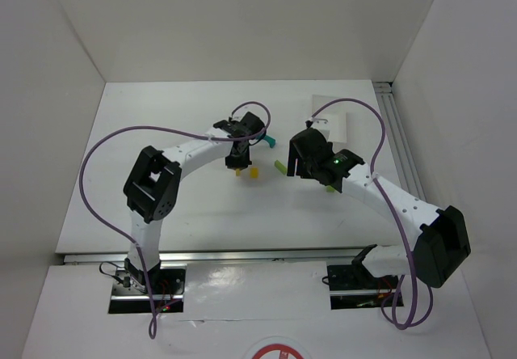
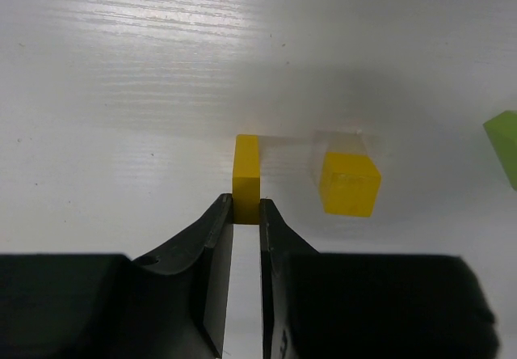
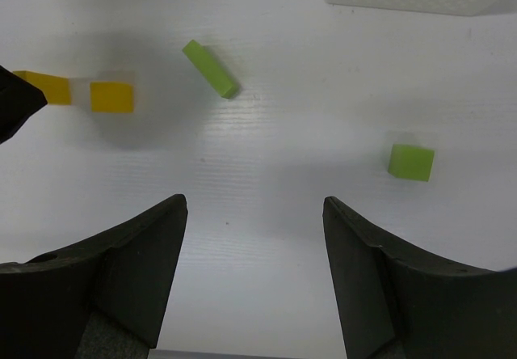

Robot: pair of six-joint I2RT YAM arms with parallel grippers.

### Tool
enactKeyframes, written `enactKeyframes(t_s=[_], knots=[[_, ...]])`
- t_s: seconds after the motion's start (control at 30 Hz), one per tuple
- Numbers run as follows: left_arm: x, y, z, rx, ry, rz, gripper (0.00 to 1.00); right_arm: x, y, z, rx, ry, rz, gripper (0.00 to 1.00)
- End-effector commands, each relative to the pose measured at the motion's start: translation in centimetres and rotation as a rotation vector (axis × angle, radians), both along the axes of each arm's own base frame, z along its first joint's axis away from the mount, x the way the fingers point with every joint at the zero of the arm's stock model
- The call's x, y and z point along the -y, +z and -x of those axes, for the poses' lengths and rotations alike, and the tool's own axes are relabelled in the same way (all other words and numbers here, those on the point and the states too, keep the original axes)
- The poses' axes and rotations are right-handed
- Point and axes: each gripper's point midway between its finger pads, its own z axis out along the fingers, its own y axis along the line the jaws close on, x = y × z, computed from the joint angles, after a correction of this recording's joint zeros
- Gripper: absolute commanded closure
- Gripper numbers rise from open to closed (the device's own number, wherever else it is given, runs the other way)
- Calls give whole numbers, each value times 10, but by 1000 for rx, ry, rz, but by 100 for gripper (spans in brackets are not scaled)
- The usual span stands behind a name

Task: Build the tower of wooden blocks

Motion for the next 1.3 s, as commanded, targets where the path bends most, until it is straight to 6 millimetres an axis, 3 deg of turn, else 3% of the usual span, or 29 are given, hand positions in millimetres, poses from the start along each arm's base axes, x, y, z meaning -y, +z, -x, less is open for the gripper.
enactKeyframes(t_s=[0.0, 0.3, 0.47, 0.6, 0.63, 0.87, 1.0, 1.27], knots=[[2, 6, 5, -4, -14, 33, 76, 3, 5, -3, 14, -6, 7, 24], [11, 17, 2, 27, -26, 92, 76, 3, 5, -3, 14, -6, 7, 24], [11, 13, 2, 18, -26, 86, 76, 3, 5, -3, 14, -6, 7, 24], [9, 6, 5, 3, -26, 76, 63, 3, 5, -3, 14, -6, 7, 24], [9, 6, 5, 3, -26, 76, 55, 3, 5, -3, 14, -6, 7, 24], [7, 9, 5, 8, -22, 69, 46, 4, 1, -2, 6, -6, 12, 24], [4, 21, 6, 23, -19, 67, 43, 4, 1, -2, 6, -6, 12, 24], [-3, 74, 10, 149, 3, 39, 42, 6, 3, 1, 14, -6, 7, 24]])
